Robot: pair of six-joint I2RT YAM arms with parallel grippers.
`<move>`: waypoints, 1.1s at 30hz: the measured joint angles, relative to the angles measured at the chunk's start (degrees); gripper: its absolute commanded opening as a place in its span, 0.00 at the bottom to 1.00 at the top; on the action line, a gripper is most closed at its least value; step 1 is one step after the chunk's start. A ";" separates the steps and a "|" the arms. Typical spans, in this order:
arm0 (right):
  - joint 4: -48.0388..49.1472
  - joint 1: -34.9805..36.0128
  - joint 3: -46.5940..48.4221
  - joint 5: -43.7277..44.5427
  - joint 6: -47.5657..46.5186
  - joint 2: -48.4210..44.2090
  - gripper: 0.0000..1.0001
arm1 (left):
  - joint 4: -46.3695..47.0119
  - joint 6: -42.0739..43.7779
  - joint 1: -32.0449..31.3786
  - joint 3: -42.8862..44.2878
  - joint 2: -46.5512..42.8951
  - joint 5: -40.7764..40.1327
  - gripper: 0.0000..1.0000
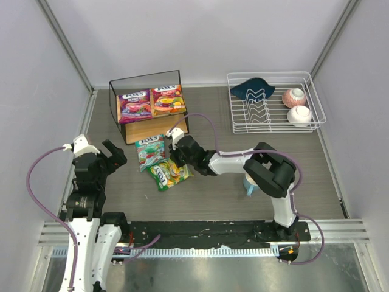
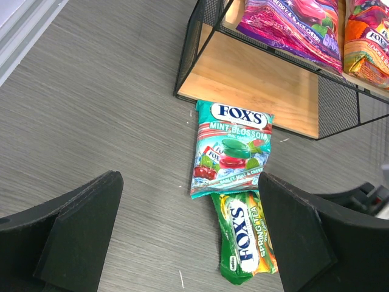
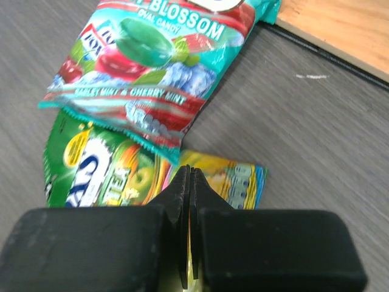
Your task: Place and organize the candy bags onto the shelf
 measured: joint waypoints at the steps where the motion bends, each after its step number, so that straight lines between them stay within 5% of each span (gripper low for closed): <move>1: -0.24 -0.04 1.40 0.33 -0.15 1.44 0.01 | 0.00 0.00 0.00 0.00 0.00 0.00 1.00; 16: -11.89 -1.03 16.31 6.91 -2.84 11.98 0.01 | 0.00 0.00 0.00 -0.02 0.00 0.02 1.00; 26: -14.16 -1.62 16.68 3.93 -3.50 11.91 0.01 | 0.00 0.00 0.00 -0.02 0.00 0.02 1.00; 33: -14.75 -1.60 8.48 1.99 -3.28 5.84 0.01 | 0.00 0.00 0.00 -0.02 0.00 0.09 1.00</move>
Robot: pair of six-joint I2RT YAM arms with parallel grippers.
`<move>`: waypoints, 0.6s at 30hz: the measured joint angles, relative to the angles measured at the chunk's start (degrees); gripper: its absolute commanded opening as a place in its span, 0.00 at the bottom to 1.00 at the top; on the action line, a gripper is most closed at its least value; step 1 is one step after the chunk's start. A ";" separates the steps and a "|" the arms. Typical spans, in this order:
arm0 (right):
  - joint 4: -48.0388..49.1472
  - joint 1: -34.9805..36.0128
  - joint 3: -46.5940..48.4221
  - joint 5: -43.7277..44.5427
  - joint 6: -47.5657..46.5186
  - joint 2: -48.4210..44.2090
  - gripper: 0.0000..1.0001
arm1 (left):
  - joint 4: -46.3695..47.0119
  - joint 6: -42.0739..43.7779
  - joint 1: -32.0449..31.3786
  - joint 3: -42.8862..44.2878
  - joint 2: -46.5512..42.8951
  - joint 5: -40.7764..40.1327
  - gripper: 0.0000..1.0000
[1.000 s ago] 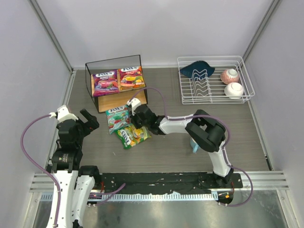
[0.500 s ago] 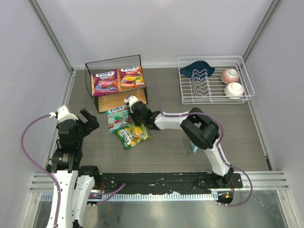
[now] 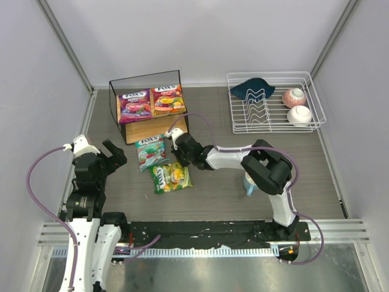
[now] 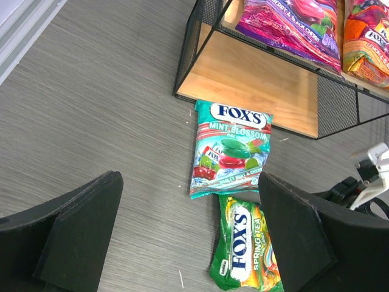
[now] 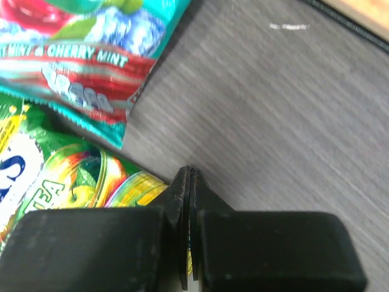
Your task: Place and organize the candy bags onto the shelf
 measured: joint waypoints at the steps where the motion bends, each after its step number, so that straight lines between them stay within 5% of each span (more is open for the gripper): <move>1: 0.02 0.02 -1.07 -0.24 0.09 -0.83 0.01 | 0.00 0.00 0.00 0.00 0.00 0.04 1.00; 18: 0.87 8.52 -10.97 0.85 4.70 -8.04 0.01 | 0.02 0.00 0.00 0.00 0.00 0.35 1.00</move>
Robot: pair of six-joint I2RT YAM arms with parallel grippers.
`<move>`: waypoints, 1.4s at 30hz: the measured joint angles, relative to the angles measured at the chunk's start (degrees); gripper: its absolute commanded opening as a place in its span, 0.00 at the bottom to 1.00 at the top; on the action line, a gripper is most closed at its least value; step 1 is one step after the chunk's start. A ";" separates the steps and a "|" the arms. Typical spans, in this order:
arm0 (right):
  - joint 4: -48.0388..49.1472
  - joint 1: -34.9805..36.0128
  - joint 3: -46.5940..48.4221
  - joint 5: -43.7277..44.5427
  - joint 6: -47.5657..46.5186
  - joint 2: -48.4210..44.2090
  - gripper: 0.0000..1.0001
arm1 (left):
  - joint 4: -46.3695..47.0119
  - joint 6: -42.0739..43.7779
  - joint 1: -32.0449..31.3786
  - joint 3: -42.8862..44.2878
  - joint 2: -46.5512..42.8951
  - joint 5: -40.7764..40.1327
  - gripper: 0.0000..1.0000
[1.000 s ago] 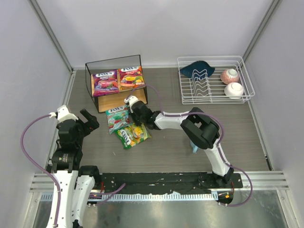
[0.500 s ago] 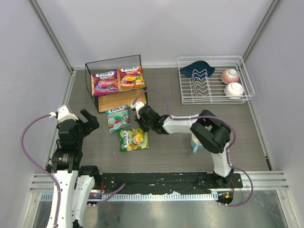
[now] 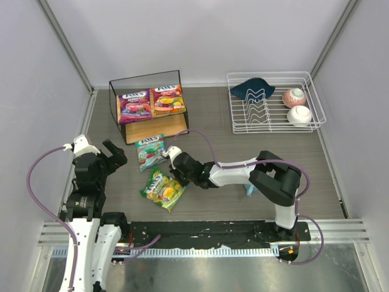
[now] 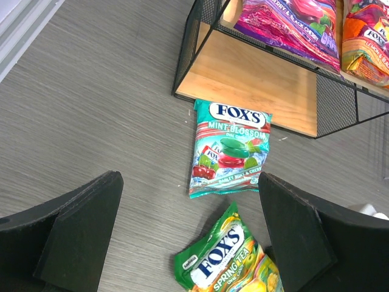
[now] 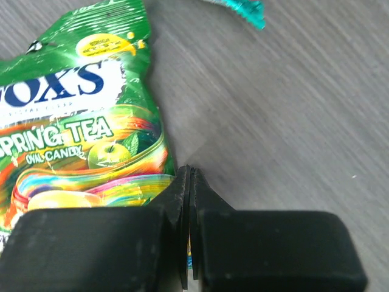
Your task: Place and organize the candy bags onto the shelf
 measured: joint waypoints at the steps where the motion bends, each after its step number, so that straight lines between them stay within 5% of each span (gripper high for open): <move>1: -0.02 0.46 -0.31 0.17 0.37 -0.20 0.01 | 0.00 0.00 0.00 0.00 0.00 0.00 1.00; 14: 0.07 5.46 -6.21 3.37 7.85 -4.87 0.03 | 0.00 0.00 0.00 0.00 0.48 0.09 1.00; 17: -1.46 7.23 -6.25 4.48 8.74 -5.46 0.11 | 0.00 0.00 0.00 0.00 0.61 0.39 1.00; 21: -4.28 8.15 -7.06 6.49 9.46 -7.26 0.43 | 0.00 0.00 0.00 0.00 0.66 0.44 1.00; 24: -5.64 8.13 -8.22 9.31 9.84 -9.09 0.56 | 0.00 0.00 0.00 0.00 0.98 0.48 1.00; 35: 2.99 2.25 -10.97 16.63 10.69 -18.51 0.68 | 5.31 -4.96 0.00 -0.83 1.01 9.40 1.00; 42: 8.96 -4.85 -13.22 12.41 11.08 -19.93 0.68 | 13.97 -10.01 0.00 -8.98 1.57 11.56 1.00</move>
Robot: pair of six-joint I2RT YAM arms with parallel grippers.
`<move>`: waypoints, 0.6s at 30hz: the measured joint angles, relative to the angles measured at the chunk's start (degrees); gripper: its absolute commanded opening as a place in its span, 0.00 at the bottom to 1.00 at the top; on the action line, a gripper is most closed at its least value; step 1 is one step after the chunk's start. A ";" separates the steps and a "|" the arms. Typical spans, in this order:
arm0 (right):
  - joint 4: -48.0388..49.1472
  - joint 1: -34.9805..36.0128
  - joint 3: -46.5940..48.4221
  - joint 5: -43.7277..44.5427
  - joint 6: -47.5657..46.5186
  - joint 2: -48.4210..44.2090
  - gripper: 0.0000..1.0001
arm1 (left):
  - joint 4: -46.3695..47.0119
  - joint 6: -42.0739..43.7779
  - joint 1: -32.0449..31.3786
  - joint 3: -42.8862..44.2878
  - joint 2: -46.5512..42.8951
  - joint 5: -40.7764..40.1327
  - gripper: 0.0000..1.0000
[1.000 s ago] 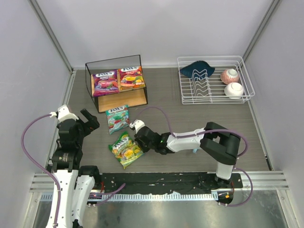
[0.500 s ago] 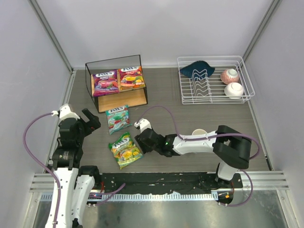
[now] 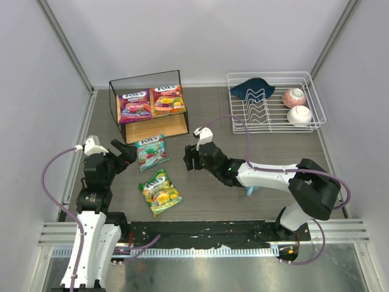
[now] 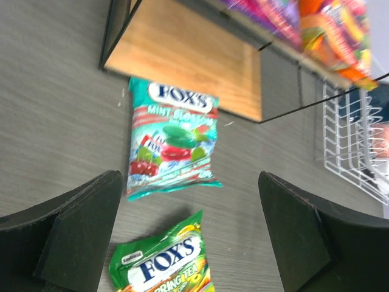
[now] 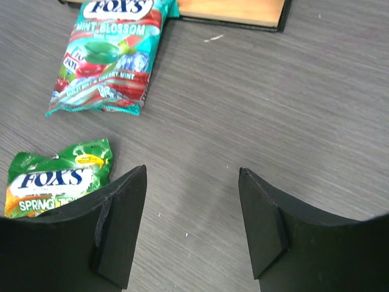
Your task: Place and organize the candy bags onto the shelf
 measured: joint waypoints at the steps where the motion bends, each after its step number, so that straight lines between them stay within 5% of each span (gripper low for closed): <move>1: 0.70 -0.72 0.00 -0.79 0.00 0.11 0.68 | 1.27 -0.83 -0.24 -1.84 0.09 -0.02 1.00; 12: 5.35 -1.60 3.74 -8.09 0.22 7.02 0.68 | 9.73 -3.63 -13.90 -11.41 5.62 -12.46 1.00; 18: 6.29 -2.54 7.39 -10.82 0.61 10.69 0.68 | 17.07 -2.64 -14.95 -15.61 7.85 -19.06 1.00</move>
